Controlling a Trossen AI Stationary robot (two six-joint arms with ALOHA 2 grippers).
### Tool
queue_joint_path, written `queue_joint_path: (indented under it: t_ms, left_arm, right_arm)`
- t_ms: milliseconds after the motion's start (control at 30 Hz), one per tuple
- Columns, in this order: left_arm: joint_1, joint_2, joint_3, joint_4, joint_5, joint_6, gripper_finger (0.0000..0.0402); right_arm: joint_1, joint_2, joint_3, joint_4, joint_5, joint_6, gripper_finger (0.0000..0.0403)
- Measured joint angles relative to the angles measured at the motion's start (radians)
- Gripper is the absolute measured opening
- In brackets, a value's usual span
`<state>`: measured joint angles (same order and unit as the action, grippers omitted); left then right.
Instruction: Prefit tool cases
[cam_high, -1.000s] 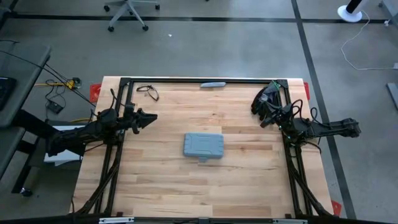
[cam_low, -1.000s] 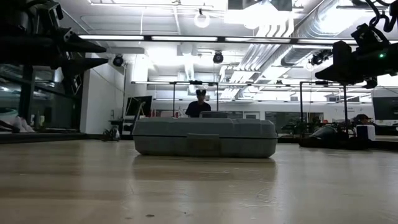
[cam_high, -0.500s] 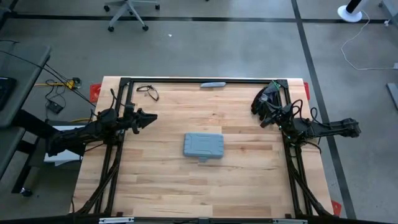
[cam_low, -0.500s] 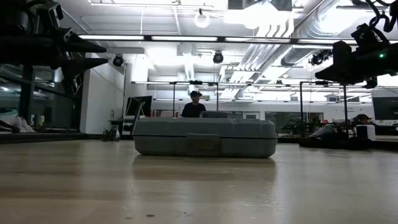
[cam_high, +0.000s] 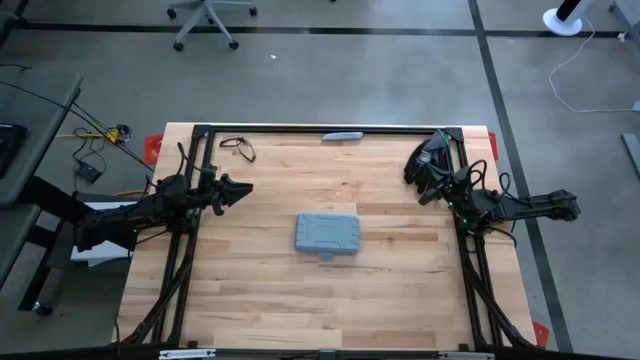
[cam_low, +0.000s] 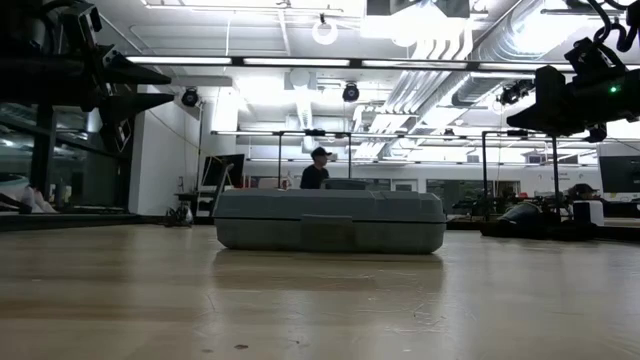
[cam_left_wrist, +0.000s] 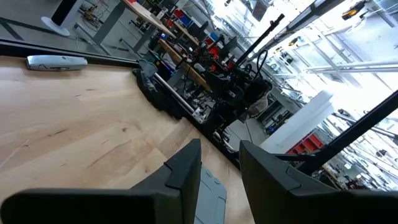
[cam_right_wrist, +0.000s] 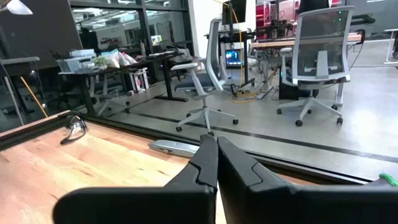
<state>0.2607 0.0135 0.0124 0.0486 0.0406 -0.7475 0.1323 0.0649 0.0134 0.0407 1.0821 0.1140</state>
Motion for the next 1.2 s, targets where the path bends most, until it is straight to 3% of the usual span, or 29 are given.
queue_joint_path:
  t_ms: [1000, 1200]
  left_arm:
    - [0.0, 0.0, 0.0, 0.0, 0.0, 0.0, 0.0101]
    - [0.001, 0.0, 0.0, 0.004, -0.125, 0.0, 0.0101]
  right_arm:
    - [0.0, 0.0, 0.0, 0.0, 0.0, 0.001, 0.0]
    - [0.0, 0.0, 0.0, 0.006, 0.0, 0.094, 0.0]
